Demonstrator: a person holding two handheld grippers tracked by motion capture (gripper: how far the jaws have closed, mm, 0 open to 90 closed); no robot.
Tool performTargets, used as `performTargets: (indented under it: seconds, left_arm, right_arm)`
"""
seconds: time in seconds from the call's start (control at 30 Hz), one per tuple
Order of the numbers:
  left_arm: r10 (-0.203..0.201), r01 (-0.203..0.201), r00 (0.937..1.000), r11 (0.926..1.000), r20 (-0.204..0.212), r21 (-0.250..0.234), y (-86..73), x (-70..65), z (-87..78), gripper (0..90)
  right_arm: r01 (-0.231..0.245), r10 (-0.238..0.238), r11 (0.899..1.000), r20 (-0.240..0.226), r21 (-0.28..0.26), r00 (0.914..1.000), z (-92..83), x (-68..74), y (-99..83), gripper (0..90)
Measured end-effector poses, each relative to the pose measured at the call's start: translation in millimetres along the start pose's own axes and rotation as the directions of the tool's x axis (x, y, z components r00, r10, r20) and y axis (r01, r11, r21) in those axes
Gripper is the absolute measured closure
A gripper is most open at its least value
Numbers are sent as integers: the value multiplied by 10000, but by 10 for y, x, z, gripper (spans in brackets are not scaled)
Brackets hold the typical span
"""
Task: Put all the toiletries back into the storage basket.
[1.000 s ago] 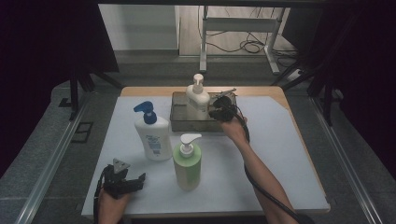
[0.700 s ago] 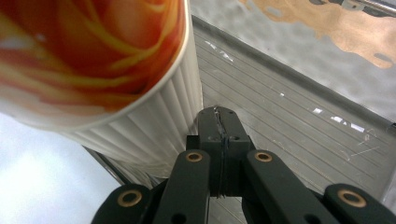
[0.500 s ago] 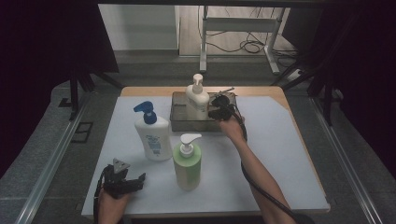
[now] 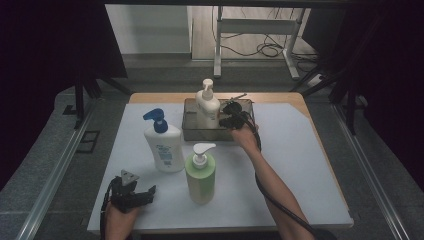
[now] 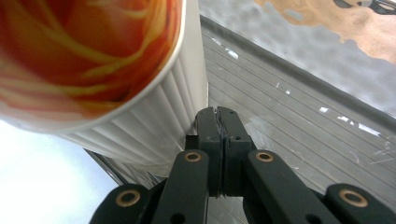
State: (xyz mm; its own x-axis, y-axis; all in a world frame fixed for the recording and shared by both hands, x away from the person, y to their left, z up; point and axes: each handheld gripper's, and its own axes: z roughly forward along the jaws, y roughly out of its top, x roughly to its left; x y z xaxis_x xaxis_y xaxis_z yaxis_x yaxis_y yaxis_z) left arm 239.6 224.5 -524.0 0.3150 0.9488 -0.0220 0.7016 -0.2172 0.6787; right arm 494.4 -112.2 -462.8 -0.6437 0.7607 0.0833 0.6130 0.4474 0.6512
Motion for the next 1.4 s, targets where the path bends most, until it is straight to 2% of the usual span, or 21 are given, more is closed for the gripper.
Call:
performTargets:
  seconds: [0.23,0.43,0.87,1.0,1.07,1.4]
  left_arm:
    - [-10,10,10000,10000,3,-12,0,-1,0,120]
    - [-17,17,10000,10000,8,-14,0,-1,1,120]
    - [-18,18,10000,10000,4,-17,0,-1,1,120]
    - [-17,17,10000,10000,9,-17,0,-1,1,120]
    - [-16,16,10000,10000,8,-16,0,-1,1,120]
    - [-19,19,10000,10000,7,-17,0,-1,1,120]
  right_arm:
    - [111,-111,9999,-35,41,9999,37,56,42,878]
    - [-119,120,9999,-123,59,9999,51,42,95,879]
    - [-40,43,9999,-163,163,9999,124,123,140,876]
    - [-25,29,9998,-245,174,9997,140,115,159,864]
    - [-193,196,9997,-224,126,9996,145,116,171,866]
    - [-192,200,9994,-257,302,9995,175,127,198,872]
